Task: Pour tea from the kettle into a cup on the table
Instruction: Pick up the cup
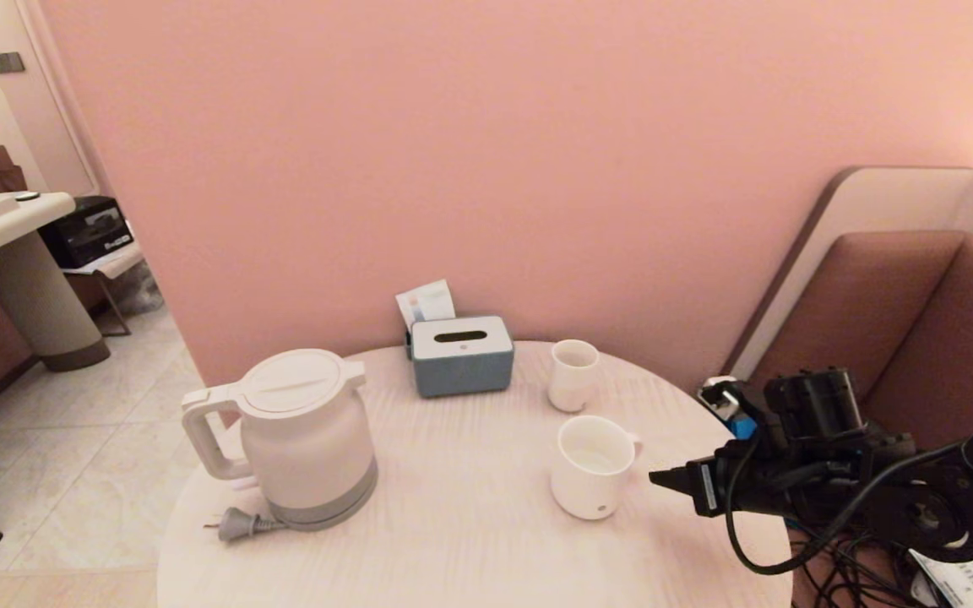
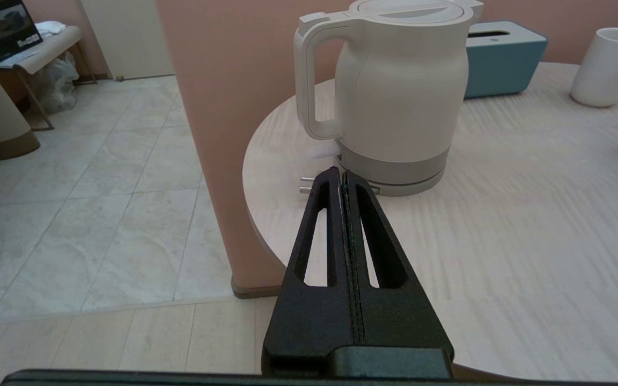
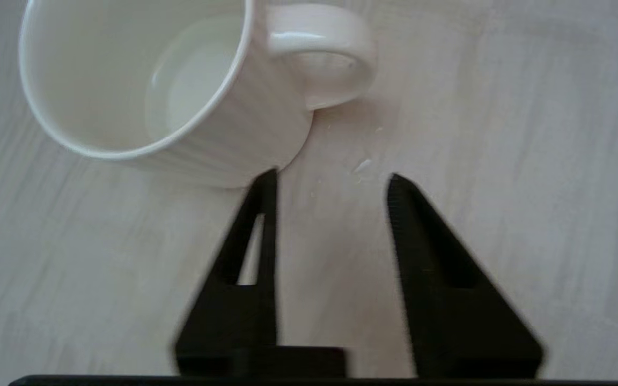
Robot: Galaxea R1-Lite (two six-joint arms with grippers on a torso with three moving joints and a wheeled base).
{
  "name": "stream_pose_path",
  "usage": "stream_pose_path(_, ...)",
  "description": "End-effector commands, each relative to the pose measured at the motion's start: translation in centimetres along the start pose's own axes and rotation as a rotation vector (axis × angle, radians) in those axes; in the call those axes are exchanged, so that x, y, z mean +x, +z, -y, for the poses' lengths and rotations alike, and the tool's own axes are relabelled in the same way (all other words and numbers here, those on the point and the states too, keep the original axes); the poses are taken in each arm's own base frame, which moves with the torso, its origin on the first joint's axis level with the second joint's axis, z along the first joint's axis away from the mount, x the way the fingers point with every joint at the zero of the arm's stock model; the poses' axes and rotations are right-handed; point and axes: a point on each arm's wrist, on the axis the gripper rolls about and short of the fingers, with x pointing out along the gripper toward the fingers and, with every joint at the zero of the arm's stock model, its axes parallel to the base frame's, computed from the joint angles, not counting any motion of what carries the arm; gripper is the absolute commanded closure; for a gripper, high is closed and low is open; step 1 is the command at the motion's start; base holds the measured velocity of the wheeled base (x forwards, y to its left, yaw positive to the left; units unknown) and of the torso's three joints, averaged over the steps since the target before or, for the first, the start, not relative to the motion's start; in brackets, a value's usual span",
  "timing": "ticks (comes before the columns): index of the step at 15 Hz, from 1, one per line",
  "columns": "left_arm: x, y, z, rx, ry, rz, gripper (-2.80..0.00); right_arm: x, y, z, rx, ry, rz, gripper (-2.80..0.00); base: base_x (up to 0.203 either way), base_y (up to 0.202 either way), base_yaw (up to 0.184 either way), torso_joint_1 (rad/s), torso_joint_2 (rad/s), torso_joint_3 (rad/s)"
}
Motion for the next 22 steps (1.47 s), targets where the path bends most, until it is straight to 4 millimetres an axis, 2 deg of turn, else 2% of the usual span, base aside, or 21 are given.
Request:
stream_pose_path(1, 0.0, 0.0, 0.0, 0.000, 0.000, -0.001, 0.00, 0.3, 0.1, 0.1, 0.001, 0.003, -0.002, -2.80, 0.000, 0.000, 0.000, 0.000, 0.00, 0.000)
stream_pose_path(6, 0.0, 0.0, 0.0, 0.000, 0.000, -0.001, 0.00, 1.7, -0.1, 0.7, 0.008, -0.067, -0.024, -2.80, 0.000, 0.000, 0.000, 0.000, 0.00, 0.000)
stream_pose_path(10, 0.0, 0.0, 0.0, 0.000, 0.000, -0.001, 0.00, 1.6, 0.1, 1.0, 0.001, -0.114, 0.027, -2.80, 0.000, 0.000, 0.000, 0.000, 0.00, 0.000)
stream_pose_path(12, 0.0, 0.0, 0.0, 0.000, 0.000, -0.001, 0.00, 1.5, -0.3, 0.9, -0.008, -0.110, 0.073, -2.80, 0.000, 0.000, 0.000, 0.000, 0.00, 0.000)
stream_pose_path(15, 0.0, 0.0, 0.0, 0.000, 0.000, -0.001, 0.00, 2.5, -0.8, 1.2, -0.028, -0.107, 0.144, -2.80, 0.000, 0.000, 0.000, 0.000, 0.00, 0.000)
stream_pose_path(22, 0.0, 0.0, 0.0, 0.000, 0.000, -0.001, 0.00, 3.0, -1.5, 1.4, -0.020, -0.107, 0.118, -2.80, 0.000, 0.000, 0.000, 0.000, 0.00, 0.000)
